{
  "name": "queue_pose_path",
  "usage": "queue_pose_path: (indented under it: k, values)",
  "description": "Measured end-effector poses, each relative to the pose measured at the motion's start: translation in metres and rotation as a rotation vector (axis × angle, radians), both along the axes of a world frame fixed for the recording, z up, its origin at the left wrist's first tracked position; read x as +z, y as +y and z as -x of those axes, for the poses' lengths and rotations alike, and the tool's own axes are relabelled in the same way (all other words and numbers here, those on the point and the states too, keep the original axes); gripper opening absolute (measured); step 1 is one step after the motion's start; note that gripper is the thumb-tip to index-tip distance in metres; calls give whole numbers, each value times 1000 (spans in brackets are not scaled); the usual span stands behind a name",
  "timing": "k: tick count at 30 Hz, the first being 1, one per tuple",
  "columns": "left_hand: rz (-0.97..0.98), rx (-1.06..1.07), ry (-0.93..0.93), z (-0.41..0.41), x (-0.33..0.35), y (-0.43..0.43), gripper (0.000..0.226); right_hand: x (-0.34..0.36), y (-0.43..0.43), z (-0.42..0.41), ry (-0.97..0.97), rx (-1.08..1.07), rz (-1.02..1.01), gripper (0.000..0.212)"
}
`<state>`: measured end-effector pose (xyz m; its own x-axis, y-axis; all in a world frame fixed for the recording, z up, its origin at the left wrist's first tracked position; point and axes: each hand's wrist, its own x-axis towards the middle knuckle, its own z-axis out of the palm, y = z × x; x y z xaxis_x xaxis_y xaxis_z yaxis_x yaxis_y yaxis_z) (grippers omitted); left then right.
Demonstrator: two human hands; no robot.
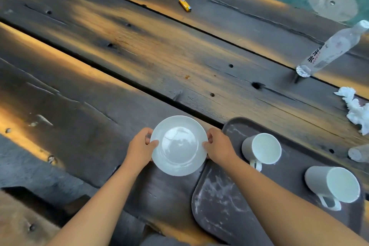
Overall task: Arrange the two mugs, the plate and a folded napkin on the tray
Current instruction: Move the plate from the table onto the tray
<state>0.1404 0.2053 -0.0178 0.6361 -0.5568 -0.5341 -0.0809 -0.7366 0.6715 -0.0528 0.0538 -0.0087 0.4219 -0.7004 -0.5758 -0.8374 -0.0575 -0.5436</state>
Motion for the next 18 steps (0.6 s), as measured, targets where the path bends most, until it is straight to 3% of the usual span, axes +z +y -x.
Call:
queue_pose_path:
  k: [8, 18]
  values:
    - [0, -240, -66, 43, 19, -4, 13, 8, 46, 73, -43, -226, -60, 5]
    - [-17, -418, -5, 118, 14, 8, 14, 1, 92, 166, -37, -455, -143, 6]
